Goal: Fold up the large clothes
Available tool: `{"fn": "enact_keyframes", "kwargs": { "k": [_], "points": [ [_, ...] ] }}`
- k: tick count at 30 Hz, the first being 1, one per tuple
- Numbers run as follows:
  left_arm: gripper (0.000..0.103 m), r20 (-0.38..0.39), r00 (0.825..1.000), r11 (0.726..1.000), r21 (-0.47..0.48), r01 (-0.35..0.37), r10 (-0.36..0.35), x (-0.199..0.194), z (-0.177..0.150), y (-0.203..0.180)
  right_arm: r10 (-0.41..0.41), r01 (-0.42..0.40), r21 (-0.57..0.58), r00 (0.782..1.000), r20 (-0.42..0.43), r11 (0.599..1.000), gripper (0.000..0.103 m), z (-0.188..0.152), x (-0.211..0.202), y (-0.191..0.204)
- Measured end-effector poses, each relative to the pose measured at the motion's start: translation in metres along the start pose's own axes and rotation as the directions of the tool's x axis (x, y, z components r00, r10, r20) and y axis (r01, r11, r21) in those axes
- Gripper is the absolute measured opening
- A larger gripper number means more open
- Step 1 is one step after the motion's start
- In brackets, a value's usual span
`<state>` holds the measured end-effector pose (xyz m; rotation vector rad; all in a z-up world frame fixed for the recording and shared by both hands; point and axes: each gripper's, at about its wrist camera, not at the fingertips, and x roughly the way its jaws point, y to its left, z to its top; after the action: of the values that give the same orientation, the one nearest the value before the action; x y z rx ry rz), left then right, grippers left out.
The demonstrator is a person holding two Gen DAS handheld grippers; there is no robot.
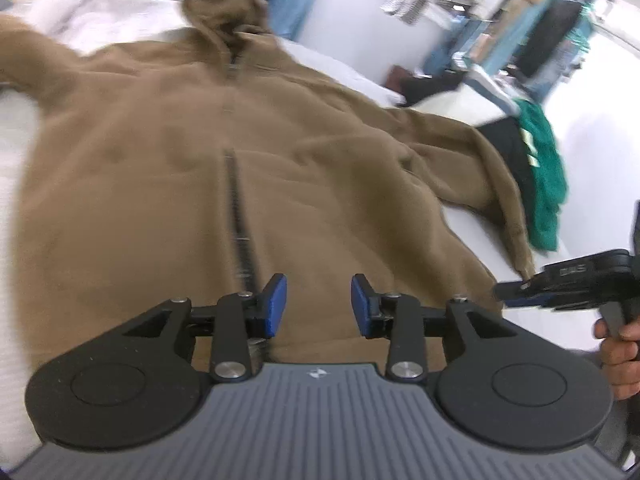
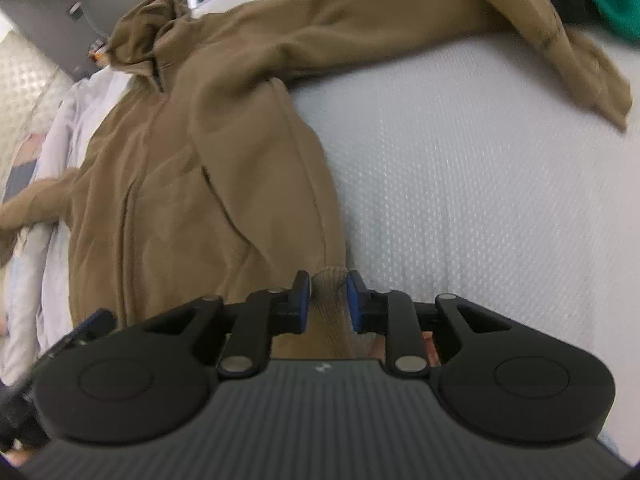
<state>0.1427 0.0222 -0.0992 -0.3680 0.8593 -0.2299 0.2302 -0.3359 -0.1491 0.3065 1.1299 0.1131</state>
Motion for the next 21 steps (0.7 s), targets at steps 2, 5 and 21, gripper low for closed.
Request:
{"fn": "enact_keyframes", "kwargs": {
  "k": [2,5,21],
  "points": [
    [0.05,0.001,0.999,0.999,-0.019,-0.048,0.048,-0.025,0.008,0.007,0.015,-0.013,-0.058,0.999,0.034,0.998,0.049,0.002,-0.017,0.012],
    [0.058,0.021,0.994,0.992,-0.072,-0.103,0.105,-0.061,0.023,0.023,0.011,-0.004,-0.116,0.998,0.06,0.993,0.056,0.002,-0.04,0.024],
    [0.068,-0.214,0.923,0.894,-0.255,-0.369,0.32,-0.016,-0.003,0.133,0.075,-0.075,0.002,0.994,-0.084,0.997,0.071,0.018,0.063,-0.02]
  ]
}}
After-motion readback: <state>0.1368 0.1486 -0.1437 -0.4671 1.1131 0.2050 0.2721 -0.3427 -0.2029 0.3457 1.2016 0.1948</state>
